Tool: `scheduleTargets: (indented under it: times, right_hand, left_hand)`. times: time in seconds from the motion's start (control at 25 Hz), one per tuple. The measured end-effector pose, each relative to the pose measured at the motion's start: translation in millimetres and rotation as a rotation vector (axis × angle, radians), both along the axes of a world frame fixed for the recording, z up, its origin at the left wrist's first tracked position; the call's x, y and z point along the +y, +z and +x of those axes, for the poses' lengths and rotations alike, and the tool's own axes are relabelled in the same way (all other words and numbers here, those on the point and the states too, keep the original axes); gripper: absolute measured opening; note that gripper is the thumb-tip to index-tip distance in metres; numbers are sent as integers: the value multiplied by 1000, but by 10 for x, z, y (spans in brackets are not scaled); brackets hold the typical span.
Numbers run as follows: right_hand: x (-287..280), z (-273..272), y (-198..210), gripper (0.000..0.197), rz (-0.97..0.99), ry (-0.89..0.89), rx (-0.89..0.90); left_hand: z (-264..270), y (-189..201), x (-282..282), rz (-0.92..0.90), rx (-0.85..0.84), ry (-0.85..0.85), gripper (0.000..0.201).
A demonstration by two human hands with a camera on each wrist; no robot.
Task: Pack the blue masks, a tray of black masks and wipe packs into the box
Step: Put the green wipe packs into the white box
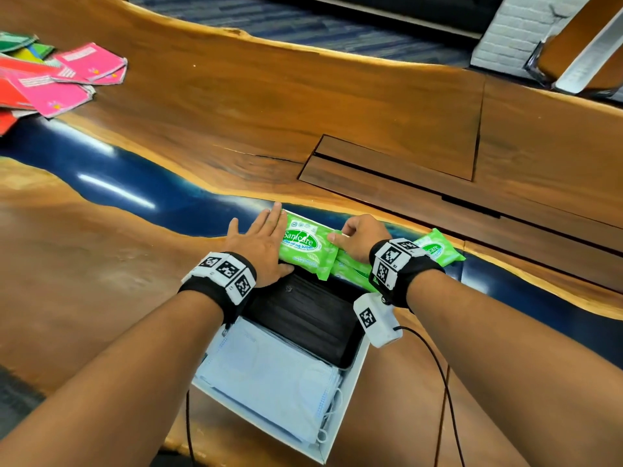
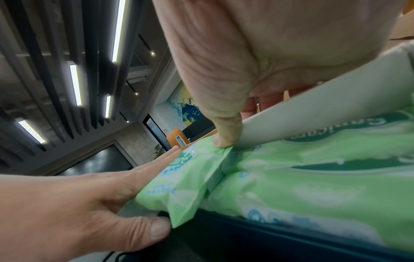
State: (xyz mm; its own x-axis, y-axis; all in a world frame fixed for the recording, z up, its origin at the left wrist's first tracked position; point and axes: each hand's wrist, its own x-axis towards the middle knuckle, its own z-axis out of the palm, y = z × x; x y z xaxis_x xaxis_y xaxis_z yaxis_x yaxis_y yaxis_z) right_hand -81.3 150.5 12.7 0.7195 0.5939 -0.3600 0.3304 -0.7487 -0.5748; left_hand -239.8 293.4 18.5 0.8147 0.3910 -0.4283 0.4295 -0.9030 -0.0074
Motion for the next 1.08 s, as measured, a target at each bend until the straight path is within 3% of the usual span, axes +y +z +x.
scheduleTargets:
  times: [0.2, 0.44, 0.72, 1.08]
  right_hand:
    - [-29, -5, -2, 37, -5, 26, 17]
    - [-43, 2, 36, 41, -28, 83, 50]
    - [-257, 262, 136, 56, 76, -8, 121]
    - [-781, 570, 156, 33, 22, -80, 113]
  left_hand:
    - [41, 8, -39, 132, -17, -76, 104]
    - [151, 12, -58, 166, 30, -100, 98]
    - [268, 208, -52, 161, 110, -113, 138]
    - [700, 519, -466, 38, 112, -266, 132]
